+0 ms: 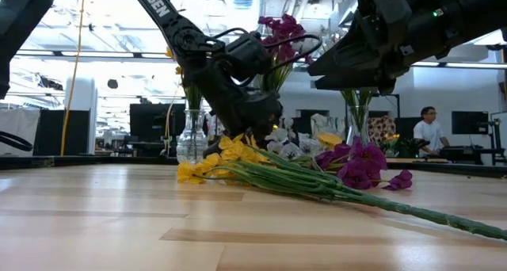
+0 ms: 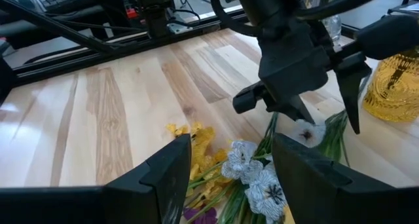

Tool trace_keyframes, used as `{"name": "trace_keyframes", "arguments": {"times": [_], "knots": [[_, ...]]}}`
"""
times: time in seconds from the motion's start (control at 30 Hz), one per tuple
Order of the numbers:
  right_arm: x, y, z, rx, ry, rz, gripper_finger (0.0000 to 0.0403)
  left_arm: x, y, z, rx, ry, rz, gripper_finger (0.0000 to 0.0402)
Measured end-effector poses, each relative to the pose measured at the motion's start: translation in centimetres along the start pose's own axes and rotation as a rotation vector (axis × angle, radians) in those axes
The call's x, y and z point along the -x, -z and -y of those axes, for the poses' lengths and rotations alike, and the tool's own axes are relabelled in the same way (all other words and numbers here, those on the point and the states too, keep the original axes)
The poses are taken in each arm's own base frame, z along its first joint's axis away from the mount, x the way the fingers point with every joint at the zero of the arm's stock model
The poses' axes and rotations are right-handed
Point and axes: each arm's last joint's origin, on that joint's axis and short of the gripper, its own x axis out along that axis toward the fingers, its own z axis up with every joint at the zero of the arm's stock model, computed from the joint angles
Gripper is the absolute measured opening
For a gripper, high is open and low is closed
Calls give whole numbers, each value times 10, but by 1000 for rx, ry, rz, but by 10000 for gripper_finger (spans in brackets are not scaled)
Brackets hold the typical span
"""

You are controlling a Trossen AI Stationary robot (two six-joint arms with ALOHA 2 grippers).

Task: Sort flowers into vase by color
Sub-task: Put the white flowers into the right transparent vase

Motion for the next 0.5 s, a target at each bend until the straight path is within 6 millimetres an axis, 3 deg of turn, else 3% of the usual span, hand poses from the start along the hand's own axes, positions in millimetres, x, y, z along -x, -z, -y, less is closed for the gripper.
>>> {"name": "trace_keyframes", "arguments": {"times": [0.27,0.5], "knots": [[0,0,0,0,0,0,240,2,0,-1,28,-8,0,171],[0,-4,-2,-23,-16,30,240,1,0,1,48,-2,-17,100]]}}
